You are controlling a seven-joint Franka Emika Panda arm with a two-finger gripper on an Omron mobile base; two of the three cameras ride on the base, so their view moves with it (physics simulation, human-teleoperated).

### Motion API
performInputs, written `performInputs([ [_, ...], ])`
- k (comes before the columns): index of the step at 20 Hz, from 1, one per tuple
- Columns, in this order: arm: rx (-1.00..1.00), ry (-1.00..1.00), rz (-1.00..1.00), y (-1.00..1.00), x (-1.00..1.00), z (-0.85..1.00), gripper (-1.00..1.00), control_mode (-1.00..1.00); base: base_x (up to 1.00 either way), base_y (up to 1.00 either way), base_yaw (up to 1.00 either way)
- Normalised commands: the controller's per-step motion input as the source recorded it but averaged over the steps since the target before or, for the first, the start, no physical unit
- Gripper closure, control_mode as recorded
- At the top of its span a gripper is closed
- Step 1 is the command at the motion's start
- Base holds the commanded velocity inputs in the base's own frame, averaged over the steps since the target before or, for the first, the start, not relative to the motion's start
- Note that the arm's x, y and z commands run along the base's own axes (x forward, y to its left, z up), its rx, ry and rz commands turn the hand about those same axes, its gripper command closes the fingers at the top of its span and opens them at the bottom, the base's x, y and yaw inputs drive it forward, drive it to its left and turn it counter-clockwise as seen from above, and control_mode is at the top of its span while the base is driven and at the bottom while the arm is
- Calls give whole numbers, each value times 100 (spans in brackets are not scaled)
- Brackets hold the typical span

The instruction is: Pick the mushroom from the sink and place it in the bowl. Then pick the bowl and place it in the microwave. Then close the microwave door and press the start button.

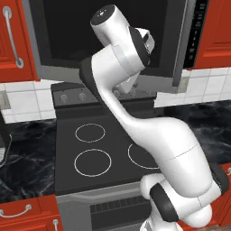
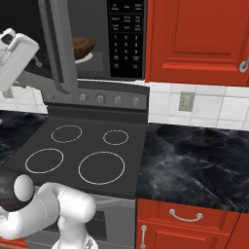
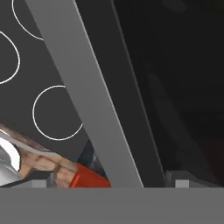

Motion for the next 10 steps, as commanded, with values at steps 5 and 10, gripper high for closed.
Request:
performInputs([
  [5,0,0,5,-17,78,5,-100,-100,0,0,0],
  [10,0,0,8,-11,89,0,-100,-100,0,0,0],
])
